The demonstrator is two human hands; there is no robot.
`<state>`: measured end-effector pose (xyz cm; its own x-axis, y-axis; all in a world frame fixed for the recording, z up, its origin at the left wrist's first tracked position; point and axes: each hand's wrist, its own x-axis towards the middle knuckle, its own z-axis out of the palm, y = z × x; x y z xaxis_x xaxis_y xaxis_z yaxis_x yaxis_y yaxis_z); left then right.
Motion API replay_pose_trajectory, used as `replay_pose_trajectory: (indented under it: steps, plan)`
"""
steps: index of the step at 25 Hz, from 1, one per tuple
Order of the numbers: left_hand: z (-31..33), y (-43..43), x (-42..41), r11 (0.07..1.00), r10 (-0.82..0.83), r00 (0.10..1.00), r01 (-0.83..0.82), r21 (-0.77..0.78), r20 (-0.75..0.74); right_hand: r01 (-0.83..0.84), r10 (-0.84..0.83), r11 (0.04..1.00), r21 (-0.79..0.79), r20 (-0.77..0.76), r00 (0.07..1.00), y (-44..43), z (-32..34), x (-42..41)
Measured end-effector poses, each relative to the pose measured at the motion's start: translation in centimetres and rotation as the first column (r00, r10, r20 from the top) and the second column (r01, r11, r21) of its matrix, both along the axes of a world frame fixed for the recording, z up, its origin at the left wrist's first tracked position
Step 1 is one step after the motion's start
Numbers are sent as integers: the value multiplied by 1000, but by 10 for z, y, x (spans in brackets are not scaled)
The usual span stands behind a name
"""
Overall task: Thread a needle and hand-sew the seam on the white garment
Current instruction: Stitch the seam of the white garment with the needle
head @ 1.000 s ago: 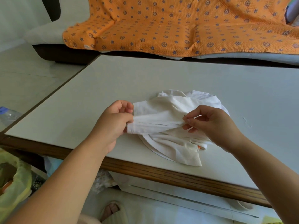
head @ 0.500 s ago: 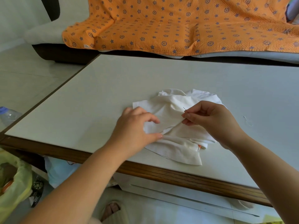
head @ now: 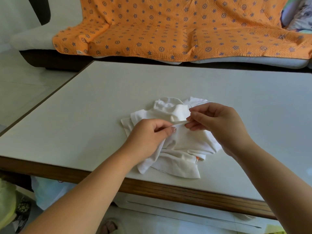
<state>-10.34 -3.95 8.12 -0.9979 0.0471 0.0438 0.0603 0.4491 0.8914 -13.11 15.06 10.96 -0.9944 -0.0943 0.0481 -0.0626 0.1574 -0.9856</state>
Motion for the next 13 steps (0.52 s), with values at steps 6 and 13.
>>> replay_pose_trajectory:
  steps: [6,13]
  plan:
    - [8,10,-17,945,-110,984,61,322,137,45,10,955,292,-184,983,16,15,11]
    - [14,34,-31,892,-176,973,92,443,152,72,2,947,314,-228,974,24,8,14]
